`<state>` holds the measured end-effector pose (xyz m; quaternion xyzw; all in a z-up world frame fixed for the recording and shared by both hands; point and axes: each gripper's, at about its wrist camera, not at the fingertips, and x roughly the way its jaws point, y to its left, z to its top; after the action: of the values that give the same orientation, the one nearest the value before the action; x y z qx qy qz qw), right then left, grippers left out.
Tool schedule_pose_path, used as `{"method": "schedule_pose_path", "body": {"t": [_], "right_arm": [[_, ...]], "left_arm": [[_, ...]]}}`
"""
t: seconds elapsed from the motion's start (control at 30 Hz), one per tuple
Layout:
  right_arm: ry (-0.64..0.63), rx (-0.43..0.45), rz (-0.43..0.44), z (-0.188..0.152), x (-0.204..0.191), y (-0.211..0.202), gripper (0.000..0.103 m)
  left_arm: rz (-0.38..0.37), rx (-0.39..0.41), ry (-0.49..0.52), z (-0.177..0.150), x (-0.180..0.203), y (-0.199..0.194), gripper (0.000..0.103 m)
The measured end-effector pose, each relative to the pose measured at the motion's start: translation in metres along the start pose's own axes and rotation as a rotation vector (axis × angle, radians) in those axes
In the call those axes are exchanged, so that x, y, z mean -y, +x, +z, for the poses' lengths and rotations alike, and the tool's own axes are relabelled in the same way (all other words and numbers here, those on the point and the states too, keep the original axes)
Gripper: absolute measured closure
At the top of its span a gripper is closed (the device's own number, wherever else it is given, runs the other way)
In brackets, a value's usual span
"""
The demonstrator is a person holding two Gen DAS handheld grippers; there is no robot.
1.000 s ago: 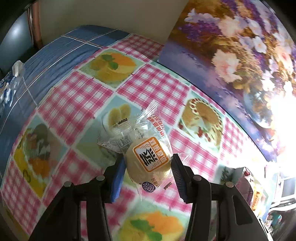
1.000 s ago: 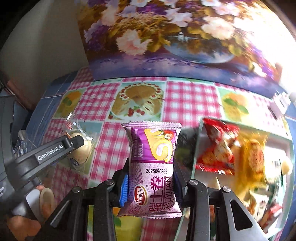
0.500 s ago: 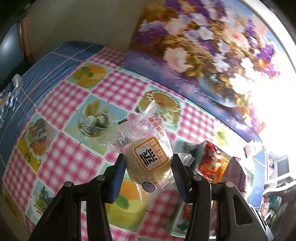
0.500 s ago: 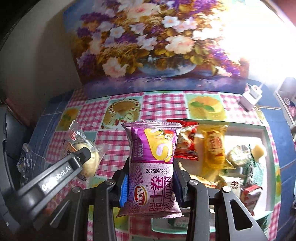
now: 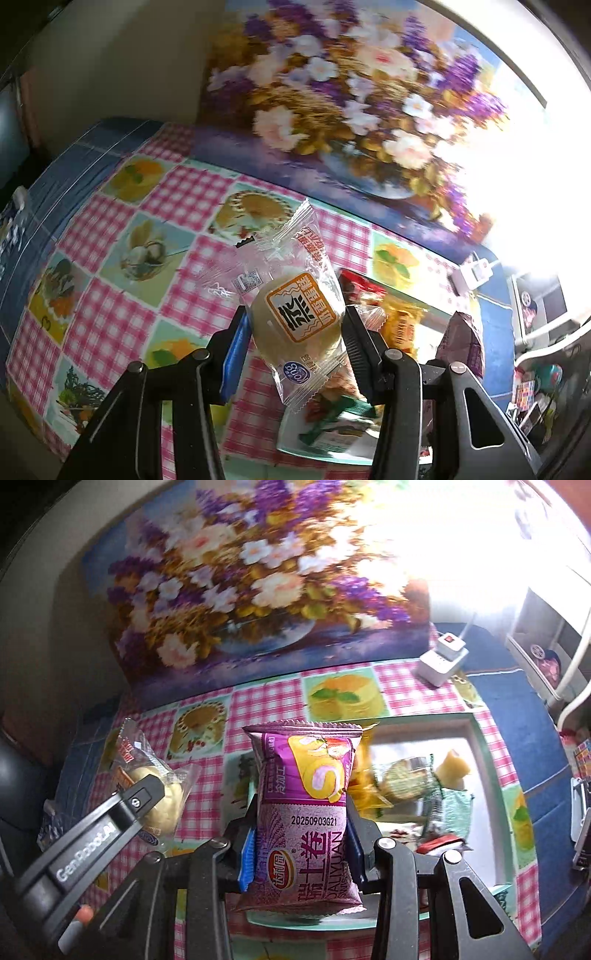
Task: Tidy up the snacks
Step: 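Carry the bun and pink Swiss roll pack over the white tray, then lower both items into the tray and open both tools to release them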
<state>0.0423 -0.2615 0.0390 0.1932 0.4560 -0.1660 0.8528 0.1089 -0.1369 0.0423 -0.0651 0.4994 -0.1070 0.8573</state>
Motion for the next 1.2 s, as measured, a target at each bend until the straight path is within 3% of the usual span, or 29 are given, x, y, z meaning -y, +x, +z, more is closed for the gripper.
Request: {"method": "schedule_pose_path", "body": {"t": [0.5, 0.83, 1.2], "right_arm": [[0.198, -0.051, -0.081, 0.008, 0.098, 0.011, 0.061], [0.257, -0.146, -0.072, -0.002, 0.122, 0.049, 0.06], [0.24, -0.164, -0.07, 0.0, 0.119, 0.066, 0.06]], "left_arm": [[-0.036, -0.092, 0.196, -0.03, 0.069, 0.03, 0.051], [-0.066, -0.146, 0.215, -0.038, 0.072, 0.058, 0.052], [-0.073, -0.184, 0.218, -0.043, 0.074, 0.08, 0.052]]}}
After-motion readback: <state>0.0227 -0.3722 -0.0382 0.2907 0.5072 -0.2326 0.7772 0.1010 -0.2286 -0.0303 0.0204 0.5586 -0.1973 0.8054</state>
